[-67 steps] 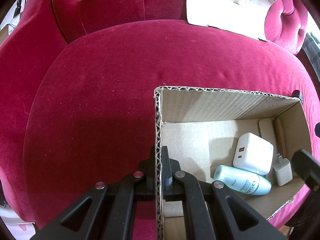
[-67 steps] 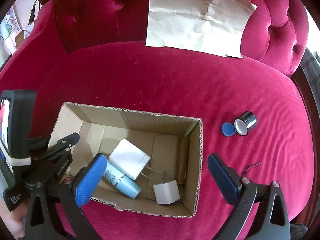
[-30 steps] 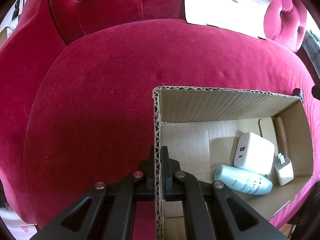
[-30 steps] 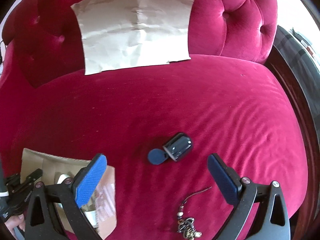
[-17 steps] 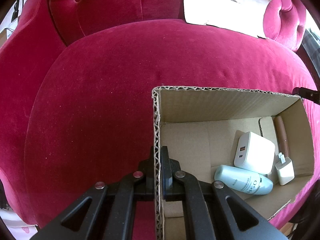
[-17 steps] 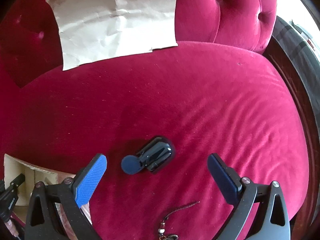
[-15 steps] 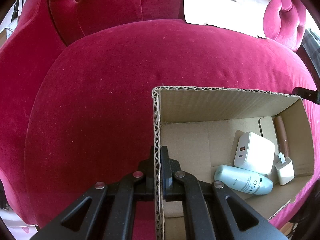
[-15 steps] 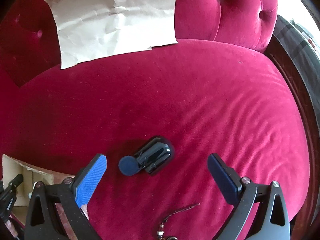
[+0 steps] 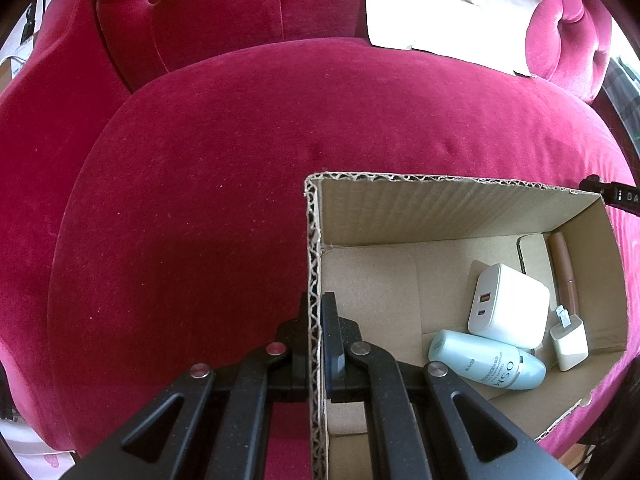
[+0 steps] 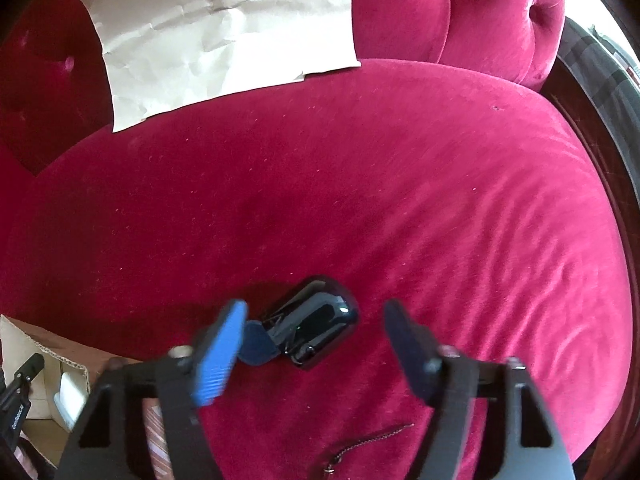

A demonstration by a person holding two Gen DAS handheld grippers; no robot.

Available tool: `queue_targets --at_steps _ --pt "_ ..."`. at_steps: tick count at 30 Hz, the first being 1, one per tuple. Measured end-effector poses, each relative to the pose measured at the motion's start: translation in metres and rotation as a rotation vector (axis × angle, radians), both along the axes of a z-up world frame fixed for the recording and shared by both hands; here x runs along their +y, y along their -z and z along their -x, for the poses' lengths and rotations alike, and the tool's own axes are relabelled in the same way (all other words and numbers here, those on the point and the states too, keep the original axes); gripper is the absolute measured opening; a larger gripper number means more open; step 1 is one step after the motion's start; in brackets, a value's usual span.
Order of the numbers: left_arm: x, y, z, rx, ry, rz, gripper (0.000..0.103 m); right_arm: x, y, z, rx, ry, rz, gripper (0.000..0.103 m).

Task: Organize rigid objects
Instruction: 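Grasp the black cap with the right tool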

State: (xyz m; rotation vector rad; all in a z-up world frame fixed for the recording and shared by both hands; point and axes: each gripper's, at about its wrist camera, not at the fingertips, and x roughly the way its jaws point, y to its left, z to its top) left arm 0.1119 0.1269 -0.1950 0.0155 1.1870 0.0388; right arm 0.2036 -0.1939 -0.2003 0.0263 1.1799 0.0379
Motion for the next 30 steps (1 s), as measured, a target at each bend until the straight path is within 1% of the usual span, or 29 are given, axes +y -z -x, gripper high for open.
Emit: queue_targets --at_steps 6,13,21,30 --pt "0.001 -0.001 0.000 -0.001 0.001 0.000 0.003 0.003 0.000 0.000 -0.009 -0.002 0.005 0.053" --pt "0.000 -0.001 -0.001 -0.001 0.000 0.001 0.003 0.001 -0.008 0.008 -0.019 0.006 0.019 0.053" --pt "-0.001 -0.001 -0.002 -0.004 0.000 0.001 0.003 0.000 -0.023 0.021 -0.032 0.010 0.023 0.053" --pt "0.001 -0.002 0.000 -0.008 -0.003 0.006 0.003 0.011 -0.046 0.037 -0.054 -0.007 0.030 0.053"
